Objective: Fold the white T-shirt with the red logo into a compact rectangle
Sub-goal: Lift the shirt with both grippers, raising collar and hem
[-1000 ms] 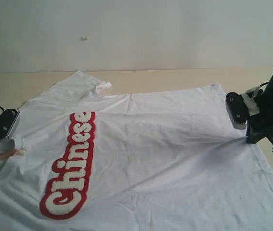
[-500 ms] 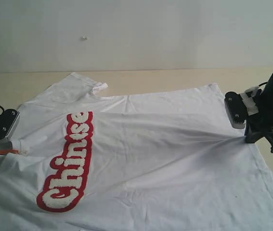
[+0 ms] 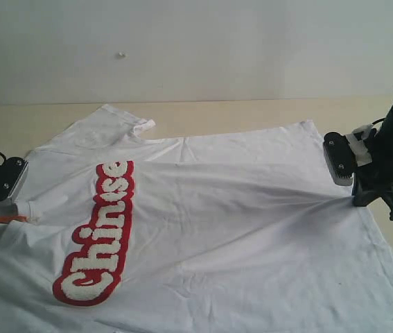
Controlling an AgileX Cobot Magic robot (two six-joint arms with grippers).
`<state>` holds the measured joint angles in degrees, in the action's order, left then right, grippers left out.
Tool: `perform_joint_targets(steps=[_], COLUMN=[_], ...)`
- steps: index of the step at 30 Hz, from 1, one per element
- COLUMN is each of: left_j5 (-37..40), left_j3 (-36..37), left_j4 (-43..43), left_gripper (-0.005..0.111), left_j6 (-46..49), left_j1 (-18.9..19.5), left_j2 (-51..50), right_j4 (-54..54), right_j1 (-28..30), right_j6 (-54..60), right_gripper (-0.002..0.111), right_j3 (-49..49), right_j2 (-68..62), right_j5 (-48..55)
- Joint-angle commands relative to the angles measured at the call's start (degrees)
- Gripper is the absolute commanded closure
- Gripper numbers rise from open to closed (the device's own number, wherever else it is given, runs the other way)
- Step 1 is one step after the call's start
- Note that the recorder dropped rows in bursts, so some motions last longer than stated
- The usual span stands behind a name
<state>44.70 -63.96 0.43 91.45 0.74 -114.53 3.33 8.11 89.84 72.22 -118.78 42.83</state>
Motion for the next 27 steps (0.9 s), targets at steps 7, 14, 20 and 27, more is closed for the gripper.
perform_joint_targets(steps=[7,14,20,27], left_j5=[-1.39,-3.28,-4.57,-11.00], left_j3=[1.29,1.29,1.29,1.29], left_j4=[2.52,1.79,2.08,2.17], left_gripper=[0.106,0.106,0.106,0.107], left_j6=[-0.29,-0.29,-0.44,-2.01], left_j1=[0.30,0.30,0.30,0.30], left_j2=[-2.04,-2.04,-1.91,4.16], right_j4=[-0.29,-0.29,-0.29,-1.39], right_j1=[0.23,0.23,0.23,0.23], right_j6=[-0.07,-0.07,-5.47,-5.90], right_gripper=[0.108,0.108,0.108,0.108], right_j3=[0.19,0.19,0.19,0.19], right_j2=[-0.04,-0.04,0.08,5.44], right_j5=[-0.71,-0.71,-1.26,-2.24])
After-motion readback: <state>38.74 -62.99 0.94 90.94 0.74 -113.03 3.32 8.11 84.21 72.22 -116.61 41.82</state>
